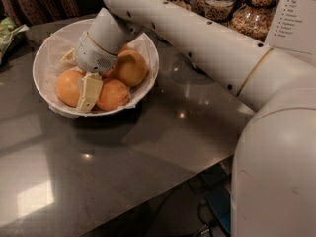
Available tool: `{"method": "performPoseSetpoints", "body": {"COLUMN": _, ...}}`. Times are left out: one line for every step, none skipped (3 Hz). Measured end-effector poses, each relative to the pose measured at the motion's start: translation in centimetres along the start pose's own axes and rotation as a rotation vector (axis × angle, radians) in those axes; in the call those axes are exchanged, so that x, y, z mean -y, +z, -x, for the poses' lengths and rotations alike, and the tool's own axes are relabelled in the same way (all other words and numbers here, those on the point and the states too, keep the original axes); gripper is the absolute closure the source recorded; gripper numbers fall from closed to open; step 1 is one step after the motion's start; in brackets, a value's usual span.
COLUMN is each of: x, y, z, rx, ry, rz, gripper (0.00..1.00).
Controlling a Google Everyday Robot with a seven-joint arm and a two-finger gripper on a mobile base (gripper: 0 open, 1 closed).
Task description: Pick orange from white bowl
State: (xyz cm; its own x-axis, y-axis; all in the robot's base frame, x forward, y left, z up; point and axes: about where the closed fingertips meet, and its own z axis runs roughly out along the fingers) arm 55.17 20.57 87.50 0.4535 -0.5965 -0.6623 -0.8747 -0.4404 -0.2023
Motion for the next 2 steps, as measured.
{"method": "performPoseSetpoints", "body": {"x": 0.07, "y": 0.31, "z": -0.24, "rx": 0.001, "ry": 0.005, "rz": 0.008, "gripper": 0.19}}
{"method": "performPoseSetpoints", "body": {"x": 0.07, "y": 0.31, "z": -0.23, "rx": 0.001, "ry": 0.005, "rz": 0.008, "gripper": 0.38}}
